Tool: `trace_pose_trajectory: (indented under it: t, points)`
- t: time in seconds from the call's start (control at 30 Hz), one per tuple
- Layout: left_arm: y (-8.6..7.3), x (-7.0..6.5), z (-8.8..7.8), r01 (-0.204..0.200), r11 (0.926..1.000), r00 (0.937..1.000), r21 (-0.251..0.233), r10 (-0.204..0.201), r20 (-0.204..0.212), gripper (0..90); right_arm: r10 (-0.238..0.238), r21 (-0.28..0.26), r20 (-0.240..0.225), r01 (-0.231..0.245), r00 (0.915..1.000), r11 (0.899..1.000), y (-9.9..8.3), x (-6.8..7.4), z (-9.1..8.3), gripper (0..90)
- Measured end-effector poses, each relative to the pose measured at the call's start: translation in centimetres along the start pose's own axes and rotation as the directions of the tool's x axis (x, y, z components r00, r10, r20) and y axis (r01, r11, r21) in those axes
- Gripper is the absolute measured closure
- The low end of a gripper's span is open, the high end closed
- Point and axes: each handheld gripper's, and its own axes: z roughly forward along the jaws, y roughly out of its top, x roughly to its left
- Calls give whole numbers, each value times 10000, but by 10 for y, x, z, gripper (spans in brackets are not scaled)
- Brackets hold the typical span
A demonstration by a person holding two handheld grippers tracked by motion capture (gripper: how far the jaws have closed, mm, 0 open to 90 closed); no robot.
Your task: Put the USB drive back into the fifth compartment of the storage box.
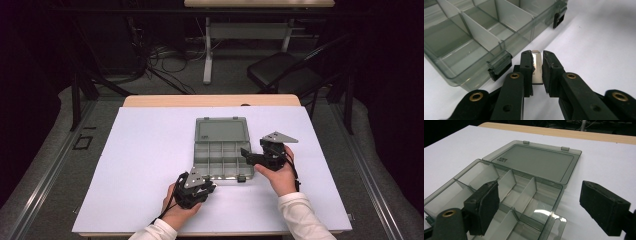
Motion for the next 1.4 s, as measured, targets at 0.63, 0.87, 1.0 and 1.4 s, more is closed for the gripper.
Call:
trace_pose_trajectory:
  t: [0.63, 0.87, 1.0, 1.4]
  points:
    - [39, 20, -19, 475, 9938, 9983, -1001, -506, -285, 792, -13, 43, 31, 13, 10000, 10000, -1, 1, 1, 157]
    - [58, 36, -21, 743, 9903, 9952, -1172, -811, -544, 793, 66, 36, 42, -66, 10000, 10000, -1, -1, 1, 157]
    - [61, 43, -20, 830, 9891, 9932, -1213, -920, -712, 793, 88, 34, 44, -88, 10000, 10000, -1, -1, 1, 157]
    - [51, 50, -12, 1090, 9907, 9873, -809, -1174, -1068, 793, 82, 108, 94, -83, 9999, 9999, -2, -1, 2, 157]
